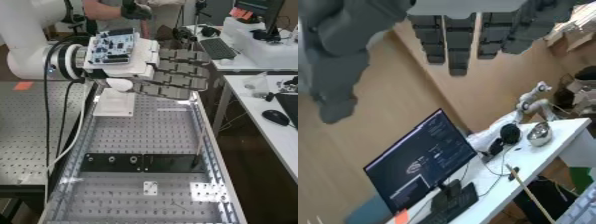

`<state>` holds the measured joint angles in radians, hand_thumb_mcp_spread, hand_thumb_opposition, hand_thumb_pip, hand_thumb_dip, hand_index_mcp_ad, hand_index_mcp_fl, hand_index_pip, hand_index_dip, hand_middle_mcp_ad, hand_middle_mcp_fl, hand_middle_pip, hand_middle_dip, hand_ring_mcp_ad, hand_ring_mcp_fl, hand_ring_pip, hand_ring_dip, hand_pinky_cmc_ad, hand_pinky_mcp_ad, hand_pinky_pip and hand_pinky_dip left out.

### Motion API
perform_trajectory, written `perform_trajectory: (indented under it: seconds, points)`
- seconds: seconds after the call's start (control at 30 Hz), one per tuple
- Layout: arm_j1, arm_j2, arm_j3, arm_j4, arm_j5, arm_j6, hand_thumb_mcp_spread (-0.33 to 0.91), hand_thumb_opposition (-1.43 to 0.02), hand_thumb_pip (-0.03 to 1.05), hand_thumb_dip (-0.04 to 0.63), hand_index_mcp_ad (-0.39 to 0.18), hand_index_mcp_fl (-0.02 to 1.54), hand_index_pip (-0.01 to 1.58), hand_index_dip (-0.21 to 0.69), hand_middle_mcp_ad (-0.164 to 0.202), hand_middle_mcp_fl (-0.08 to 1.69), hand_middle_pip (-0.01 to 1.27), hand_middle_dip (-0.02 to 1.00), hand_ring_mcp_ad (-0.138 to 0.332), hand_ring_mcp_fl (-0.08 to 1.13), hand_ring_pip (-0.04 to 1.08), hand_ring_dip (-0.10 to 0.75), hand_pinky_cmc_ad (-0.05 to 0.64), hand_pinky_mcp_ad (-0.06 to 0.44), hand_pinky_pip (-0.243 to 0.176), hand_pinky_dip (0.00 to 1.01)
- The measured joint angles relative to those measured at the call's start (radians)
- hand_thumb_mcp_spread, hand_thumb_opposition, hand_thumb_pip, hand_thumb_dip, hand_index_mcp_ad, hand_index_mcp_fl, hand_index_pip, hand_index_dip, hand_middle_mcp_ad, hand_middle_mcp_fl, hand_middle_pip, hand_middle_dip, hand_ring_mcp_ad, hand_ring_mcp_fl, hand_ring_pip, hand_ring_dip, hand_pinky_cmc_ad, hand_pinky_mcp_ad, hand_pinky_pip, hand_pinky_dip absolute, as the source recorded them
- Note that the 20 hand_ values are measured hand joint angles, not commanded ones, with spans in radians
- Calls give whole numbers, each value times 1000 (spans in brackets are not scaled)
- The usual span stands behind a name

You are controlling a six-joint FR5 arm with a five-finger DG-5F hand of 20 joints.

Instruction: Grab the chopstick and place it in the clear container

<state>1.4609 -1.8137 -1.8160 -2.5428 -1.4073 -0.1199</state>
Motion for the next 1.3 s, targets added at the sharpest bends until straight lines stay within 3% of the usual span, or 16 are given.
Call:
perform_trajectory:
  seconds: [0.13,0.33,0.47,0.73,0.97,1.3]
  points:
    - [-8,-32,-9,65,61,64,304,-665,757,239,7,141,87,309,59,265,117,443,103,7,65,26,176,134,-106,91]
    - [-17,-82,23,38,82,116,304,-717,846,319,9,175,304,316,59,318,119,555,103,7,72,126,211,201,-110,93]
    - [-18,-123,50,30,92,170,298,-742,860,328,9,171,421,305,59,379,129,574,101,0,94,176,227,216,-112,96]
    - [-2,-199,86,70,118,261,304,-773,853,353,-21,318,585,236,59,457,150,599,101,14,93,209,246,216,-113,98]
    - [1,-228,90,124,134,301,319,-771,838,353,-24,372,691,164,58,520,197,599,89,63,98,218,244,215,-110,105]
    - [3,-291,120,149,159,375,333,-771,826,351,-52,360,710,138,61,529,208,597,87,79,91,258,248,216,-113,106]
